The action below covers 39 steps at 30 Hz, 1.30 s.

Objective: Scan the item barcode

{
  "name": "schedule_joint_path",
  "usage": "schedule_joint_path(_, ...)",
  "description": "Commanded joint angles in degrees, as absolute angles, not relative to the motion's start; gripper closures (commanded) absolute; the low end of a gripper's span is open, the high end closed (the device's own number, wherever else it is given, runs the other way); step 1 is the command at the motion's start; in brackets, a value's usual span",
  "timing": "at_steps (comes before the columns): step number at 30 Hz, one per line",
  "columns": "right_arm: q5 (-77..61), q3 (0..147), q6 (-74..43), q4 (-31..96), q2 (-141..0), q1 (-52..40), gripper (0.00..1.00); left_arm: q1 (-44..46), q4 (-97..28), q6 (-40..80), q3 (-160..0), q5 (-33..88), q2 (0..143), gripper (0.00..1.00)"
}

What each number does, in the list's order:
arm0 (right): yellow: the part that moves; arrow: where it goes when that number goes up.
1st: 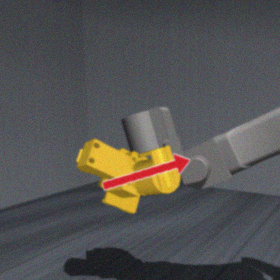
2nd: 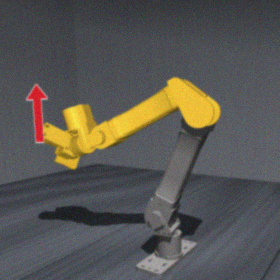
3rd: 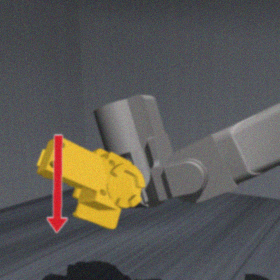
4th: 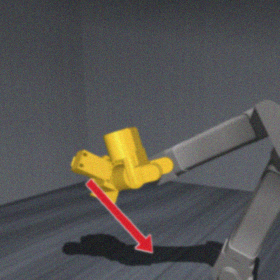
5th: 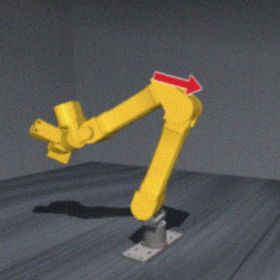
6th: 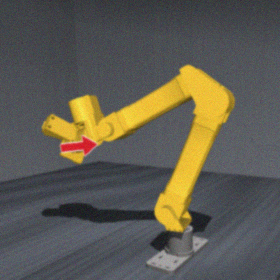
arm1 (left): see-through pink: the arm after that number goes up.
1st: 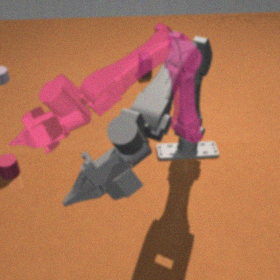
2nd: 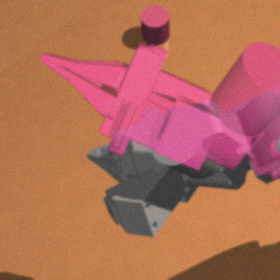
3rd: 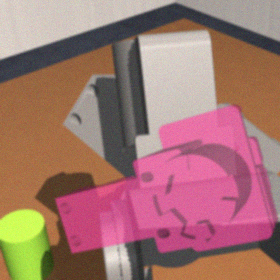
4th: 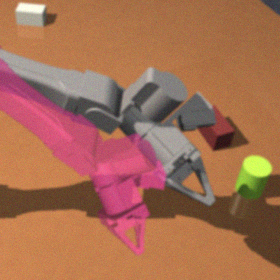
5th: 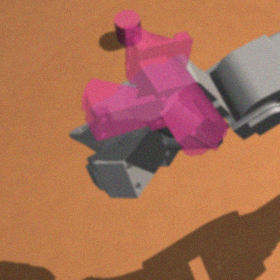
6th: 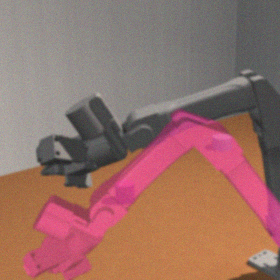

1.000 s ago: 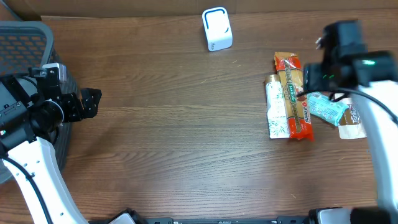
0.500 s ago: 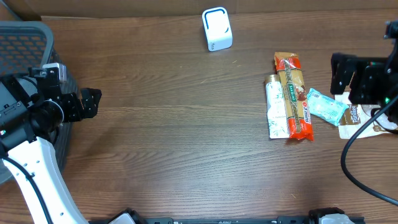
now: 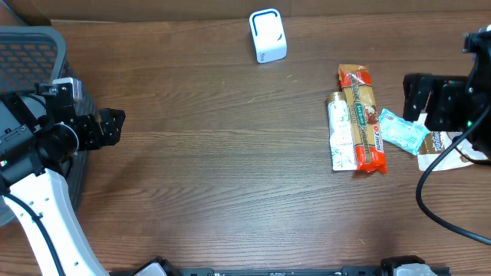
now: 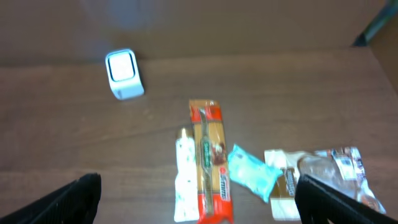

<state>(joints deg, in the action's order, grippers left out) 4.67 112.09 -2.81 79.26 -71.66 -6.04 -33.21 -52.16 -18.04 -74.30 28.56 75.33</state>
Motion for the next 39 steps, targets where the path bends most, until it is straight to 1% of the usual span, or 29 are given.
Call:
schedule_joint_path(1, 4.4, 104.2, -2.7, 72.6, -65.6, -6.2, 0.0, -33.3, -52.1, -18.9, -74.3, 29.4, 75.4, 0.01)
schedule_joint_path(5, 4.8, 86.9, -2.7, 58.3, -55.0, -6.3, 0.0, -33.3, -52.1, -18.9, -74.3, 29.4, 75.4, 0.0)
schedule_joint_path(12, 2.6, 51.2, -3.0, 30.6, -32.2, -6.3, 0.0, -33.3, -52.1, -18.9, -74.3, 29.4, 75.4, 0.0)
schedule_joint_path(18, 0.3, 25.6, -3.3, 11.3, -15.8, -6.4, 0.0, -33.3, -52.1, -18.9, -74.3, 29.4, 75.4, 0.01)
schedule_joint_path(23, 0.3, 12.8, -4.1, 2.2, -8.3, -6.8, 0.0, -33.3, -52.1, -18.9, -74.3, 29.4, 75.4, 0.0)
schedule_joint_path(30, 0.3, 0.6, -4.7, -6.9, -0.6, -6.8, 0.0, -33.3, -52.1, -18.9, -74.3, 29.4, 75.4, 0.0)
schedule_joint_path(39, -0.1, 0.4, -4.7, -1.5, -0.1, -6.9, 0.0, -33.3, -52.1, -18.9, -74.3, 29.4, 75.4, 0.0)
